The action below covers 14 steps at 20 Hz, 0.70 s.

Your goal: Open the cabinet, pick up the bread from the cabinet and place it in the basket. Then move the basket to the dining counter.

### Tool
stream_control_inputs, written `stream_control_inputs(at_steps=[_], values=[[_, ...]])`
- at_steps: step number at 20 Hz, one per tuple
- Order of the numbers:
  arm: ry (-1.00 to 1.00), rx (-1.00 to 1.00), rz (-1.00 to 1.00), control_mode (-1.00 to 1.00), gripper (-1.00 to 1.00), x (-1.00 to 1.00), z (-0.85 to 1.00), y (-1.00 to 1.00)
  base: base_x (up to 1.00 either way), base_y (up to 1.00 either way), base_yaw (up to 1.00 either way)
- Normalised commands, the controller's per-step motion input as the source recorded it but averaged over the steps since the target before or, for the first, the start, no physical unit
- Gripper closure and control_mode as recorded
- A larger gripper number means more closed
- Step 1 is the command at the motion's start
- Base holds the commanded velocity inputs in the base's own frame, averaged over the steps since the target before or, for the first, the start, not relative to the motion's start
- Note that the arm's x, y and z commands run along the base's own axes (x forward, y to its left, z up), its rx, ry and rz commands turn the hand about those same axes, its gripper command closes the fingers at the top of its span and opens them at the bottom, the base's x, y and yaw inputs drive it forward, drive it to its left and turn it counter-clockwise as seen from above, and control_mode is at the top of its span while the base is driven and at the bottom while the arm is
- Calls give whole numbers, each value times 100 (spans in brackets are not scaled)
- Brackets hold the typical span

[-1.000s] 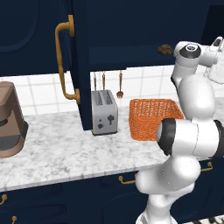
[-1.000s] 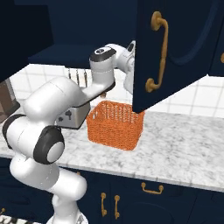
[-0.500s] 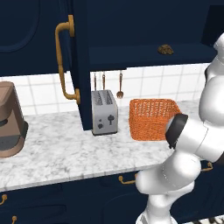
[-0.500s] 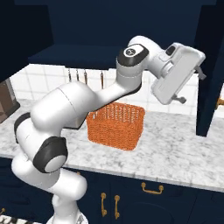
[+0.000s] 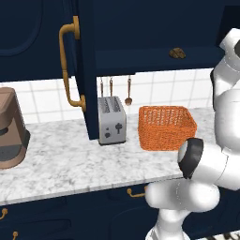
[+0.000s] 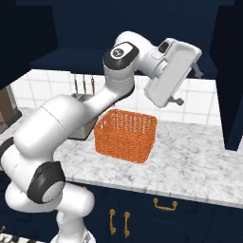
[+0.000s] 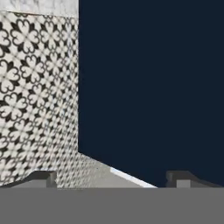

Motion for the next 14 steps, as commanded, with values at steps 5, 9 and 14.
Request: stream_control_inputs(at_steps=[5, 9, 14], values=[[-4, 26, 17, -100, -100, -9, -75, 100, 0, 0, 0], [-3, 64, 17, -100, -100, -3, -79, 75, 0, 0, 0], [-1, 79, 2, -100, -100, 41, -33, 66, 0, 0, 0]])
